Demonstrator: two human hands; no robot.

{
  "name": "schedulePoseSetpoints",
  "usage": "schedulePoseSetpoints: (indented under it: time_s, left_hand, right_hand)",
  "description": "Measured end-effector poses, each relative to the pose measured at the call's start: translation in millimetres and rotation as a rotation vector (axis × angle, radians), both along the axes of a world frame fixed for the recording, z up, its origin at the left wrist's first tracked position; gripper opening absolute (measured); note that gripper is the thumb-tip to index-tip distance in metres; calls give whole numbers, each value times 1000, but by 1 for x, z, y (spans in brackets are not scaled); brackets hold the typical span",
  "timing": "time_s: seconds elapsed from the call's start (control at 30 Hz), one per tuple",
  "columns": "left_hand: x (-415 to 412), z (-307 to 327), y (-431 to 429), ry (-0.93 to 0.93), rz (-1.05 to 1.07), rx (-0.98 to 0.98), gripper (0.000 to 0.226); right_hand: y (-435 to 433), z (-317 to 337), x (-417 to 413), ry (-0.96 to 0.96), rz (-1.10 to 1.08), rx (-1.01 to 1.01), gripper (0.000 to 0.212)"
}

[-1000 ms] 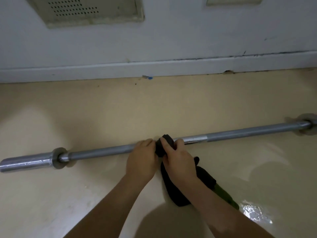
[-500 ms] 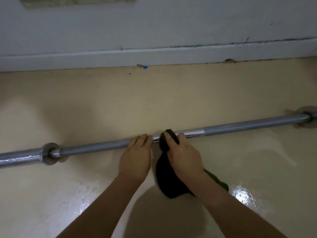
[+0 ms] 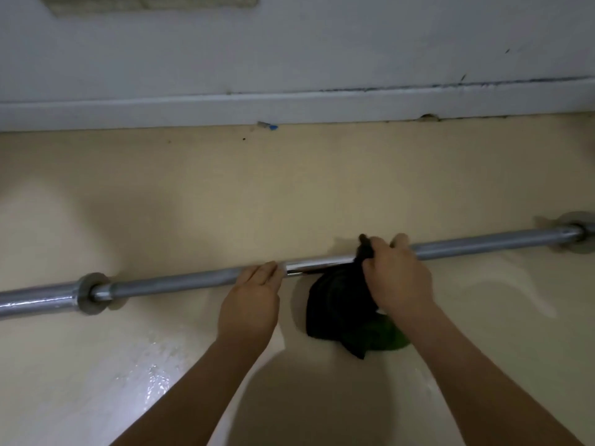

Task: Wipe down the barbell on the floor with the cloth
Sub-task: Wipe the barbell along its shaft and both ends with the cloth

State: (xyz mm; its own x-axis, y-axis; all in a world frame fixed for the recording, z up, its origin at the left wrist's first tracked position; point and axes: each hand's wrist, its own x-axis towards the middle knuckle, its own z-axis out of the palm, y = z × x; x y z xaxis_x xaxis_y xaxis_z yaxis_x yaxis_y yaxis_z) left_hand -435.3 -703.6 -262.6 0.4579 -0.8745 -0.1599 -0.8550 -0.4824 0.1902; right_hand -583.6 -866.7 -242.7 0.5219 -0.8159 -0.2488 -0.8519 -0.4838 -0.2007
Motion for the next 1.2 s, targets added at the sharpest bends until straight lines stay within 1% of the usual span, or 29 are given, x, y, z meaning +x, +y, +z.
schedulePoseSetpoints:
  time_s: [0.03,0.07,0.13,0.23,0.3,0.37,0.4,0.43,0.47,0.5,0.53,0.57,0.6,0.67,0.7,0.73,0.77,0.8,0.83,0.87,0.9,0.93,0.97,1.0,1.03,1.1,1.17,1.2]
  left_hand:
    - [-2,0,2,-2,1,-18,43]
    - [-3,1,5,-2,-4,-32,45]
    - [-8,2,8,-12,-7,-56,45]
    - [-12,7,12,-12,1,-90,38]
    - [-15,10,15,-16,-2,-120,36]
    - [-18,11,23,-17,-10,-112,38]
    - [-19,10,26,-18,-10,-108,38]
    - [-19,8,28,-15,-7,-99,37]
    - [-18,5,30,-16,-4,-93,36]
    - [-18,2,31,-17,7,-91,34]
    - [-17,0,31,-19,23,-96,34]
    - [-18,1,31,-6,36,-95,35]
    - [-18,2,30,8,41,-93,37]
    - [-18,7,28,29,38,-76,42]
    - [-17,9,28,35,31,-66,43]
    - [-17,9,28,36,23,-64,43]
    - [-17,10,29,37,18,-63,43]
    - [-16,11,29,32,18,-64,43]
    - [-17,12,28,31,24,-66,43]
    - [-17,14,26,34,34,-70,44]
    - [-18,16,23,42,42,-75,44]
    - [-17,17,21,51,48,-74,45]
    - [-17,18,20,57,48,-64,46]
    - [-16,18,20,55,38,-53,47]
    - [-16,18,21,45,22,-41,49]
    - [-16,18,25,10,-28,-15,50]
    - [-18,18,30,-34,-69,13,50]
    - [-18,19,30,-49,-77,28,51]
  right_hand:
    - [-3,2,-5,4,-44,1,28]
    - [2,3,-2,5,-23,-3,29]
    - [28,4,22,-36,102,19,38]
    - [69,4,62,-147,303,94,51]
    - [76,2,64,-193,367,101,57]
    - [69,-1,41,-190,420,93,55]
    - [62,-4,26,-176,402,78,51]
    - [49,-7,12,-155,329,47,45]
    - [34,-7,-1,-153,198,26,38]
    - [19,-6,-9,-188,51,57,30]
    - [10,-6,-11,-268,-70,138,25]
    - [7,-7,-6,-368,-138,253,26]
    - [9,-6,3,-449,-161,405,31]
    - [20,-1,26,-549,-199,706,60]
    - [23,-3,33,-548,-225,773,71]
    - [23,-2,36,-522,-224,758,73]
    - [21,0,34,-432,-141,607,70]
    - [19,0,28,-295,-39,339,64]
    - [20,-1,22,-197,75,65,59]
    - [27,0,17,-181,182,-123,53]
    - [38,0,19,-199,277,-174,48]
    - [48,-2,25,-220,372,-106,47]
    - [58,-8,34,-188,459,10,48]
    - [65,-15,43,-108,530,99,49]
    - [67,-23,50,-45,584,111,48]
    - [59,-31,51,-66,625,64,44]
    - [48,-32,29,-122,636,-8,41]
    - [35,-33,11,-119,612,-41,41]
